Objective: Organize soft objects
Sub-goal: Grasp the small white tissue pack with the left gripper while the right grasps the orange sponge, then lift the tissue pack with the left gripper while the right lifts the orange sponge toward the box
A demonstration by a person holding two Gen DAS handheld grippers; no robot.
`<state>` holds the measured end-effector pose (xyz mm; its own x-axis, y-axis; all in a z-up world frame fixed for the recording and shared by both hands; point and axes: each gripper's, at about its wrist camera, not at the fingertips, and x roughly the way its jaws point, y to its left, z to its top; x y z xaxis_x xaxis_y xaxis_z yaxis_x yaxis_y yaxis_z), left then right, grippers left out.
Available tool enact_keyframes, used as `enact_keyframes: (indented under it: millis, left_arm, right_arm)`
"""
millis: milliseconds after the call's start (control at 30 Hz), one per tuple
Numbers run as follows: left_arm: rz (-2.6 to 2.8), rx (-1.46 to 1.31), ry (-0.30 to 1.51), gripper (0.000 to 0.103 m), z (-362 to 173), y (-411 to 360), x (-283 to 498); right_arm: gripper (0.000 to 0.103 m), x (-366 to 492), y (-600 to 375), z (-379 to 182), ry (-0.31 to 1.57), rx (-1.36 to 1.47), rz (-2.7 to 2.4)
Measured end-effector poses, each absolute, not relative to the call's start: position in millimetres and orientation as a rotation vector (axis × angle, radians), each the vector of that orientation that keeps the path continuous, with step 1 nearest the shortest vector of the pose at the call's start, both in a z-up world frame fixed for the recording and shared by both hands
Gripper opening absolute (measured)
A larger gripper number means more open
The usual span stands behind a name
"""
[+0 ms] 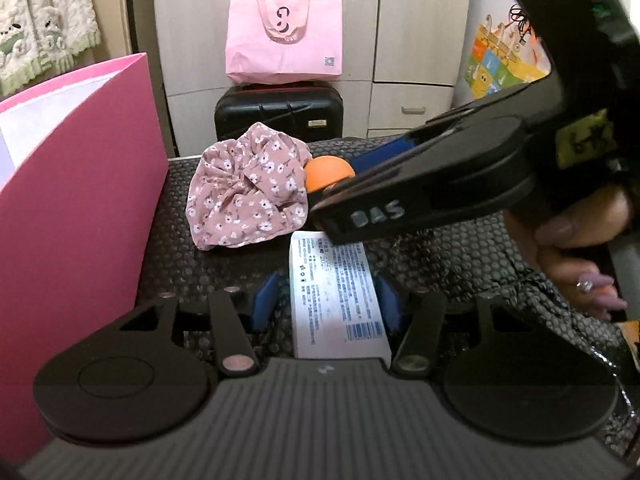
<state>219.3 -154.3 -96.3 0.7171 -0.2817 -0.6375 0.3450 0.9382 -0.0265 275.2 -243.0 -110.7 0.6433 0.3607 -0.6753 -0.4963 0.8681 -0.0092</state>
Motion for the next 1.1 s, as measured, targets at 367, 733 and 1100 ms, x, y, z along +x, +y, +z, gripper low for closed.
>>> enact_keyframes:
  millis: [367, 733, 1100]
  left_arm:
    - [-0.359, 0.103, 0.671, 0.04, -95.5, -153.1, 212.9]
    - [-0.376, 0.064, 0.685, 0.04, -89.8, -138.3, 197.6]
    - [-0.43, 0.044, 0.729, 0.04, -81.4, -124.6, 173.1]
  right_arm:
    - [0.048, 253.2, -243.5, -100.5, 0.684, -0.235, 0.454]
    - [0.048, 207.4, -248.8, -79.3, 0.619, -0.189, 0.449]
    - [0.048, 162.6, -247.1, -75.4, 0.644, -0.141, 0.397]
